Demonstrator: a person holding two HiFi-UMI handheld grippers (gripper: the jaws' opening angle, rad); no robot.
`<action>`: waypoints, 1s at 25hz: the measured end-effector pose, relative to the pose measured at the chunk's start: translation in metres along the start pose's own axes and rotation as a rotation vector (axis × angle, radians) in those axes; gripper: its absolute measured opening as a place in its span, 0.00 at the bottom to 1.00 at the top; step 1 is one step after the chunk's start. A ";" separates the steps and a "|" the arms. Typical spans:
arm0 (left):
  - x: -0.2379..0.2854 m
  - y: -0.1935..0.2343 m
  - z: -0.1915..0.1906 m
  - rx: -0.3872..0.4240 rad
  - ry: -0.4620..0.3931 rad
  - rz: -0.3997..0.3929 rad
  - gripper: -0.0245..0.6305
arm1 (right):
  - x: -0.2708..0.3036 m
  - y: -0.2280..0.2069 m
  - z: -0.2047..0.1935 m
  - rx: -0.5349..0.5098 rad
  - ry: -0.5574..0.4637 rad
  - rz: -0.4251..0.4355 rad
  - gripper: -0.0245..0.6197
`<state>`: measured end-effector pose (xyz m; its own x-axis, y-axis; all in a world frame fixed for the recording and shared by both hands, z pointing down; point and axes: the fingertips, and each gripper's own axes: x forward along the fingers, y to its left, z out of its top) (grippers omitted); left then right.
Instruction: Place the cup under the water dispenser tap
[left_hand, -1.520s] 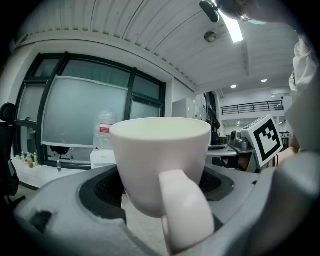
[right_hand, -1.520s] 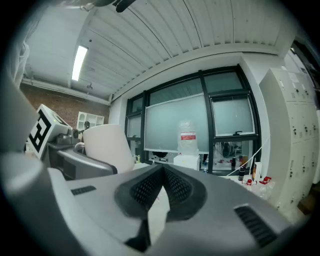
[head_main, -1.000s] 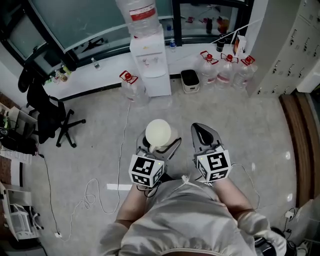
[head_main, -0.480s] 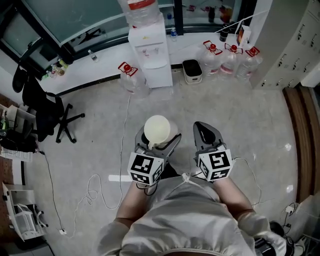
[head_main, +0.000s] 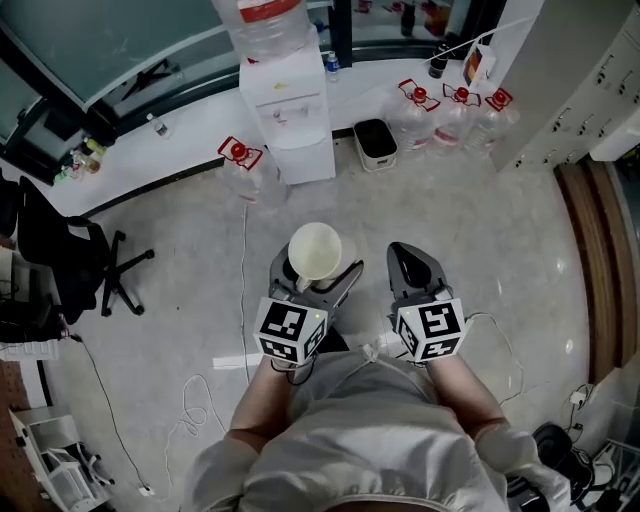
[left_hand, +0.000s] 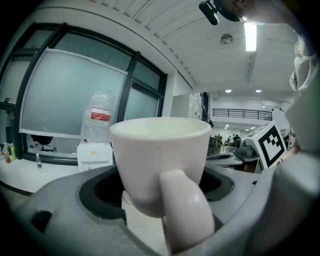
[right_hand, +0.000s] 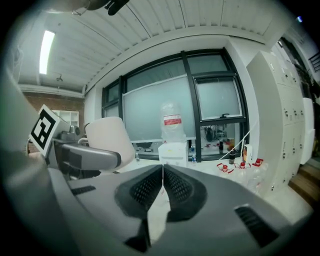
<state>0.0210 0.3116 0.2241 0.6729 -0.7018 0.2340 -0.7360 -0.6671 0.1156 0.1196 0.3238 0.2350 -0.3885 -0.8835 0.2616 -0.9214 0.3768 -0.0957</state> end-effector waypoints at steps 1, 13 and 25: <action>0.005 0.015 0.004 0.000 0.003 -0.015 0.70 | 0.015 0.003 0.006 -0.002 0.002 -0.009 0.08; 0.054 0.195 0.033 0.062 0.057 -0.138 0.70 | 0.191 0.030 0.052 0.058 0.015 -0.144 0.08; 0.104 0.283 -0.037 0.049 0.190 -0.086 0.70 | 0.291 0.014 0.008 0.115 0.150 -0.126 0.08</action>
<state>-0.1197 0.0591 0.3172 0.7037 -0.5848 0.4035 -0.6686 -0.7372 0.0976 -0.0064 0.0694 0.3024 -0.2713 -0.8674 0.4171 -0.9614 0.2238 -0.1598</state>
